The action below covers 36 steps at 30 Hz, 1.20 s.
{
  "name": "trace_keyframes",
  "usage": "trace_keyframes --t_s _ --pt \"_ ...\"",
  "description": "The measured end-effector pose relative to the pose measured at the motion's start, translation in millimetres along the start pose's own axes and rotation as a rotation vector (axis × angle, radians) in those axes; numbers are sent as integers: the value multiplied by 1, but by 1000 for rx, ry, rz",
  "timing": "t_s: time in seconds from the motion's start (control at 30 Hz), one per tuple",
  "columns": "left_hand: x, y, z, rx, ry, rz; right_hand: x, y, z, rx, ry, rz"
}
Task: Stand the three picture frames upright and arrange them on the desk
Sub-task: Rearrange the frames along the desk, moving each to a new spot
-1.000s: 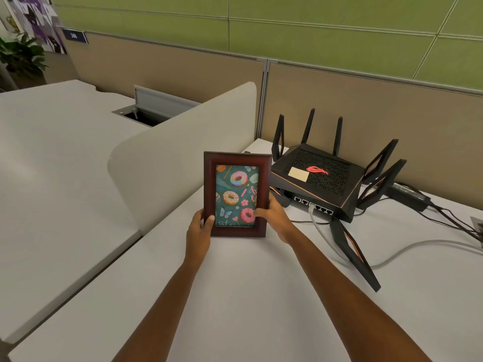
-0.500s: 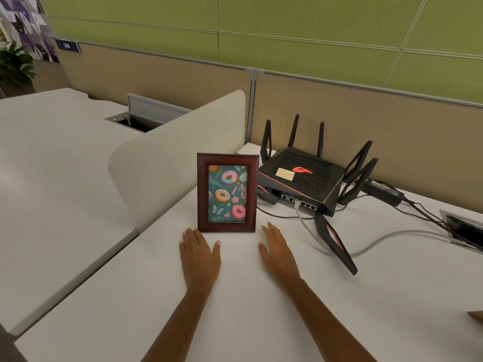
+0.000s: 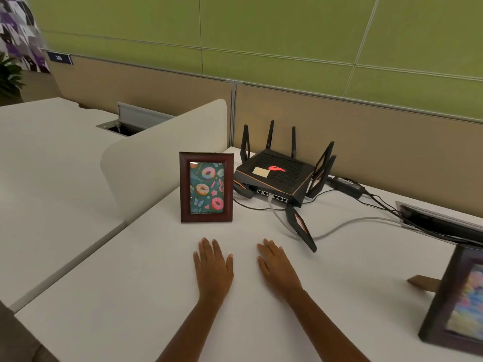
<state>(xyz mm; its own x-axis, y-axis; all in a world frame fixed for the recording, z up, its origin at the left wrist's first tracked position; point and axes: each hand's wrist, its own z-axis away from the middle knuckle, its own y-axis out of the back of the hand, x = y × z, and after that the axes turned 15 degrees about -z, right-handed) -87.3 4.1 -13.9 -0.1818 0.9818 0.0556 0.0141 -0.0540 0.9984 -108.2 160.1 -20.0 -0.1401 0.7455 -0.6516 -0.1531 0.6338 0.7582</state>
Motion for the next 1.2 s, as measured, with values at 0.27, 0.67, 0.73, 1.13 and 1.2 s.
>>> trace_keyframes --t_s 0.27,0.67,0.73,1.13,1.2 --pt "81 14 42 58 -195 78 29 64 69 230 -8 -224" --pt "224 54 105 72 -435 456 53 189 150 495 109 -194" --pt "244 57 114 19 -470 537 59 210 165 597 124 -197" --pt "314 41 140 -246 -472 814 152 272 234 1052 44 -390" --pt "319 39 142 -319 -452 899 170 271 236 1010 -85 -469"
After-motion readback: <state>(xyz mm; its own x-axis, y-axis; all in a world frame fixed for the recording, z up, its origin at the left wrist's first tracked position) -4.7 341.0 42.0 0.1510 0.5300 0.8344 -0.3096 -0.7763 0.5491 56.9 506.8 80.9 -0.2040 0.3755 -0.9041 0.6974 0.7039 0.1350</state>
